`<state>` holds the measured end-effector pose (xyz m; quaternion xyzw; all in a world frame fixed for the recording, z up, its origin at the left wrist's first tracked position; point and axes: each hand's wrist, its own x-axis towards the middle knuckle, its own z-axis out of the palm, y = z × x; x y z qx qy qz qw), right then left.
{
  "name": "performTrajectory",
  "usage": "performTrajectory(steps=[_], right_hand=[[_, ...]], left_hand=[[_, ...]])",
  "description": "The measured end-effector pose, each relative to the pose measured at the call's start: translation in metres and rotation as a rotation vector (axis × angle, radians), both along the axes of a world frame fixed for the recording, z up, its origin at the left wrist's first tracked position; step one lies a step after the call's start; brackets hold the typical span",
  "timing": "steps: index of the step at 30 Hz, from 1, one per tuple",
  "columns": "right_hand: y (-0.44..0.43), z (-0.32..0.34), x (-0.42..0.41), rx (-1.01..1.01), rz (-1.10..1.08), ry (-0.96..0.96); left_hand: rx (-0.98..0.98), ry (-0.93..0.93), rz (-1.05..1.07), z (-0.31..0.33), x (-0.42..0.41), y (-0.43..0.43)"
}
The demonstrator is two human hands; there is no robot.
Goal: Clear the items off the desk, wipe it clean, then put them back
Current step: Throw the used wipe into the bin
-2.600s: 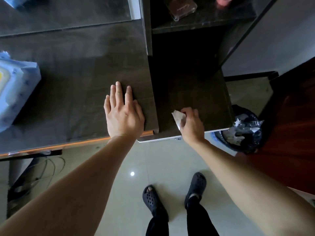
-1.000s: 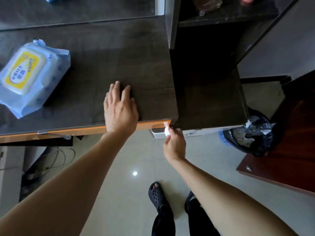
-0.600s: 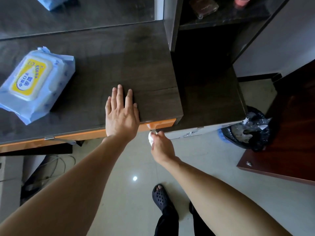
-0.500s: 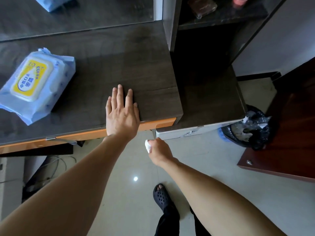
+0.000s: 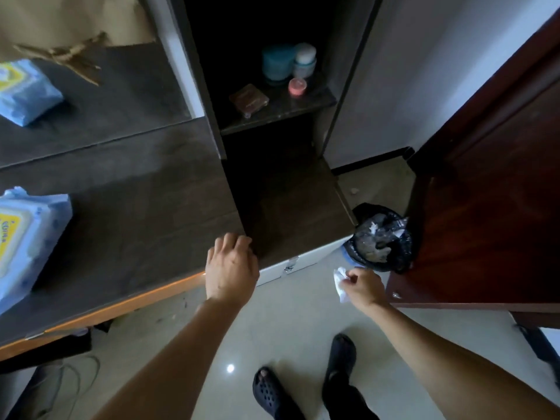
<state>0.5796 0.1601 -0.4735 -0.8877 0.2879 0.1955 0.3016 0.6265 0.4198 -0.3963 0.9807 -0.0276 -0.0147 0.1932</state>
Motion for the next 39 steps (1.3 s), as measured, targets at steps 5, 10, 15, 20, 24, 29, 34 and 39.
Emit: performTrajectory(steps=[5, 10, 15, 20, 24, 29, 34, 39], right_hand=[[-0.081, 0.006, 0.018, -0.058, -0.108, -0.002], [-0.152, -0.022, 0.045, -0.028, -0.195, 0.049], [-0.210, -0.066, 0.073, 0.009, -0.257, 0.089], [-0.248, -0.112, 0.098, 0.011, -0.235, 0.169], [-0.262, -0.163, 0.118, 0.009, -0.214, 0.230], [-0.264, -0.236, 0.134, 0.004, -0.196, 0.291], [-0.268, -0.288, 0.136, -0.023, -0.219, 0.326], [-0.276, -0.302, 0.141, 0.034, -0.237, 0.284]], left_hand=[[-0.094, 0.116, -0.082, 0.011, 0.016, -0.092], [-0.090, 0.165, -0.161, -0.008, 0.043, -0.171], [-0.019, 0.158, -0.343, -0.045, 0.086, -0.255], [0.116, 0.111, -0.492, -0.101, 0.131, -0.305], [0.270, 0.139, -0.582, -0.145, 0.153, -0.317], [0.353, 0.070, -0.642, -0.186, 0.154, -0.294], [0.258, -0.023, -0.602, -0.196, 0.151, -0.290], [0.233, -0.013, -0.600, -0.194, 0.151, -0.290]])
